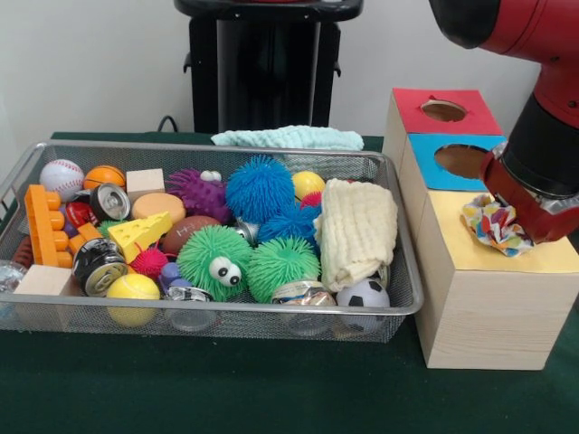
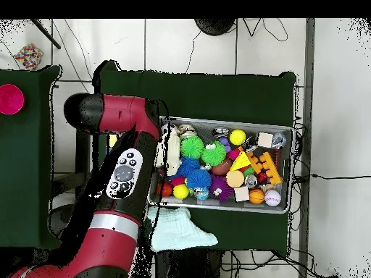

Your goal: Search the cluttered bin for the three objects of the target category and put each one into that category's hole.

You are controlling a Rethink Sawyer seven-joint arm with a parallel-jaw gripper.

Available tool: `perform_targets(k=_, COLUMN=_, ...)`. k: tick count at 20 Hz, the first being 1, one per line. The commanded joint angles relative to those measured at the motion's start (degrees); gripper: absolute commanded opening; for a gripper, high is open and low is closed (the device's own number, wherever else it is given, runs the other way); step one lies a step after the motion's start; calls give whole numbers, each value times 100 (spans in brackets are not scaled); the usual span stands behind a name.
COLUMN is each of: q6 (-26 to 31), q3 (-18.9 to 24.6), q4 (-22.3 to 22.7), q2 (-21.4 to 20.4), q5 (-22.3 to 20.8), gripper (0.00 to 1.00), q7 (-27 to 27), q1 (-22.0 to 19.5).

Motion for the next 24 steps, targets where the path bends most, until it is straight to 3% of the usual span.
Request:
perform_targets(k=1, q6=-360, q3=527, q4=241, q2=914, q5=-255, gripper=100, q7=510, q1=-205)
perform_targets(k=15, q6=625, q3=412, q4=537, q2=74, q5=-238, gripper=100, q7=378, q1=-166)
perform_targets(k=24, q6=835, q3=179, q4=517, q2=-244, q5=-301, gripper=100, q7=428, q1=-194)
